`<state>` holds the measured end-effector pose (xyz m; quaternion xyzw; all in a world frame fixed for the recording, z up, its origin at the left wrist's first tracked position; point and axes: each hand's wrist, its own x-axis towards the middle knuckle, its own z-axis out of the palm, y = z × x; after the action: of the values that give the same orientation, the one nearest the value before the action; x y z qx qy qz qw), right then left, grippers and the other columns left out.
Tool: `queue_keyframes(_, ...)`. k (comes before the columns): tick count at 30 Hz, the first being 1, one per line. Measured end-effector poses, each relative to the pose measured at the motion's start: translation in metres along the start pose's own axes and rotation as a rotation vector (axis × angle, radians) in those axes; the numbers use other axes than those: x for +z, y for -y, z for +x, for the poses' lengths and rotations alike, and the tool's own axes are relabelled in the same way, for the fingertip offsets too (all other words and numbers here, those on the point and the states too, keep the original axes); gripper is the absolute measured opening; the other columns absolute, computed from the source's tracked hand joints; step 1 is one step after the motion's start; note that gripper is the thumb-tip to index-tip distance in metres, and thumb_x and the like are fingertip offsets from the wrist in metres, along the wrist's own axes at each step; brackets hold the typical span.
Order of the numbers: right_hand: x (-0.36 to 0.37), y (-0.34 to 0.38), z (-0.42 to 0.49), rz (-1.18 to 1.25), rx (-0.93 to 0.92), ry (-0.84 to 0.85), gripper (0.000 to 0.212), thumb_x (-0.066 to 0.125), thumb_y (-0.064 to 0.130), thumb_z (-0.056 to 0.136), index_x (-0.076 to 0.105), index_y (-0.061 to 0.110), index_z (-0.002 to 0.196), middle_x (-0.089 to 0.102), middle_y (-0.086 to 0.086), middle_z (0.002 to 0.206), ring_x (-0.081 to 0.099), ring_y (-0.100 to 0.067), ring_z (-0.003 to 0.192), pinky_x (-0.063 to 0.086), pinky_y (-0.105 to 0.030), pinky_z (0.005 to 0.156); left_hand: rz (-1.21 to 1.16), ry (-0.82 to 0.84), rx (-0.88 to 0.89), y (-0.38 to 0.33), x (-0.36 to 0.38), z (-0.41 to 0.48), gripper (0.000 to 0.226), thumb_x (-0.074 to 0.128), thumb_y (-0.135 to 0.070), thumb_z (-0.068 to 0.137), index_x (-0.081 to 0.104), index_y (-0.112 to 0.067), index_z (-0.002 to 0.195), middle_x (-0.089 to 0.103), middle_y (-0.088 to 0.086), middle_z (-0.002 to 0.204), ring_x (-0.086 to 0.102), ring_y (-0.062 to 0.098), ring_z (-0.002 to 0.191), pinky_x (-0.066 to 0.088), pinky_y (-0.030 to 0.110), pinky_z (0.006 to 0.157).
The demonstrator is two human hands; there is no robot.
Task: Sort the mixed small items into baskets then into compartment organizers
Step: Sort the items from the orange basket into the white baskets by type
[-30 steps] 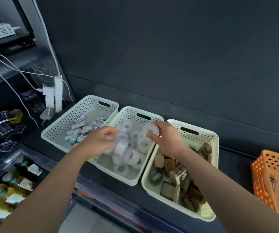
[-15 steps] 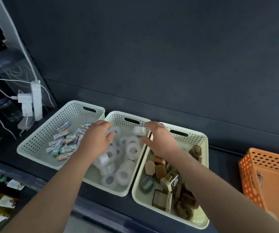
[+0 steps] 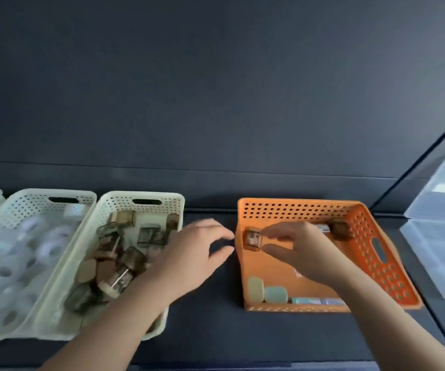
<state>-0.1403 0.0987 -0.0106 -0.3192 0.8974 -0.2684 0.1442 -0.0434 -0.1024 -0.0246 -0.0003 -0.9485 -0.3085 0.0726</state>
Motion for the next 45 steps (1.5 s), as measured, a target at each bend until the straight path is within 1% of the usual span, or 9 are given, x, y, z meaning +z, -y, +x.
queue_keyframes(8,-0.029,-0.105,-0.026,-0.082,0.143,0.371,0.024,0.067,0.032,0.086,0.070,0.028,0.110,0.068,0.017,0.109,0.061,0.006,0.092,0.051,-0.018,0.088,0.126,0.636,-0.030,-0.053,0.078,0.056,0.035,0.061,-0.041,0.089,0.062,-0.030,0.123,0.061,-0.016,0.122,0.057,0.005,0.106,0.049,0.032,0.094)
queue_keyframes(11,-0.028,-0.122,-0.027,-0.147,0.131,0.517,0.024,0.062,0.027,0.089,0.069,0.029,0.112,0.066,0.017,0.112,0.058,0.006,0.092,0.044,-0.009,0.082,0.120,0.732,-0.071,-0.055,0.095,0.062,0.028,0.059,-0.043,0.090,0.066,-0.032,0.115,0.064,-0.018,0.114,0.060,0.004,0.099,0.051,0.034,0.090)
queue_keyframes(15,-0.024,-0.140,-0.026,-0.141,0.169,0.646,0.026,0.065,0.023,0.085,0.070,0.028,0.109,0.066,0.017,0.106,0.060,-0.002,0.096,0.049,-0.027,0.094,0.064,0.840,-0.117,-0.062,0.112,0.068,0.024,0.059,-0.042,0.090,0.067,-0.034,0.111,0.065,-0.019,0.110,0.061,0.006,0.095,0.051,0.036,0.089)
queue_keyframes(21,-0.021,-0.154,-0.027,-0.108,0.134,0.656,0.020,0.064,0.021,0.085,0.070,0.027,0.103,0.062,0.016,0.098,0.060,-0.007,0.093,0.051,-0.029,0.087,0.046,0.948,-0.147,-0.075,0.134,0.076,0.021,0.064,-0.031,0.089,0.069,-0.026,0.109,0.065,-0.012,0.109,0.059,0.011,0.096,0.049,0.030,0.086)
queue_keyframes(27,-0.035,-0.161,-0.027,0.021,0.133,0.492,0.009,0.059,0.023,0.091,0.065,0.027,0.097,0.063,0.016,0.094,0.060,-0.001,0.085,0.049,-0.019,0.074,0.056,0.921,-0.154,-0.073,0.139,0.076,0.019,0.065,-0.027,0.088,0.066,-0.022,0.107,0.063,-0.007,0.104,0.059,0.014,0.094,0.050,0.033,0.086)
queue_keyframes(31,-0.043,-0.156,-0.013,0.131,0.133,0.203,0.011,0.049,0.019,0.096,0.058,0.025,0.096,0.059,0.015,0.086,0.058,-0.008,0.077,0.049,-0.024,0.063,0.012,0.812,-0.176,-0.068,0.123,0.077,0.018,0.061,-0.026,0.091,0.063,-0.027,0.110,0.061,-0.014,0.105,0.058,0.006,0.096,0.050,0.030,0.089)
queue_keyframes(37,-0.034,-0.150,0.029,-0.201,0.199,0.102,0.036,0.042,0.007,0.093,0.045,0.013,0.128,0.041,-0.008,0.130,0.048,-0.031,0.113,0.039,-0.036,0.092,-0.204,0.515,-0.268,-0.053,0.078,0.081,0.021,0.048,-0.018,0.097,0.059,-0.032,0.110,0.065,-0.015,0.102,0.063,0.002,0.094,0.050,0.027,0.087)
queue_keyframes(40,-0.022,-0.149,0.037,-0.380,0.169,0.076,0.034,0.040,0.000,0.092,0.055,0.012,0.120,0.045,-0.009,0.127,0.056,-0.031,0.100,0.045,-0.035,0.081,-0.364,0.392,-0.378,-0.050,0.056,0.082,0.007,0.042,-0.011,0.093,0.049,-0.008,0.094,0.057,-0.006,0.091,0.057,0.009,0.085,0.050,0.033,0.084)
queue_keyframes(45,-0.016,-0.154,0.041,-0.428,0.191,0.076,0.025,0.045,0.003,0.092,0.062,0.013,0.108,0.054,-0.007,0.116,0.061,-0.030,0.097,0.043,-0.033,0.070,-0.181,0.227,-0.353,-0.044,0.045,0.088,0.014,0.063,-0.024,0.085,0.052,-0.018,0.092,0.042,-0.007,0.069,0.044,0.009,0.065,0.048,0.035,0.074)
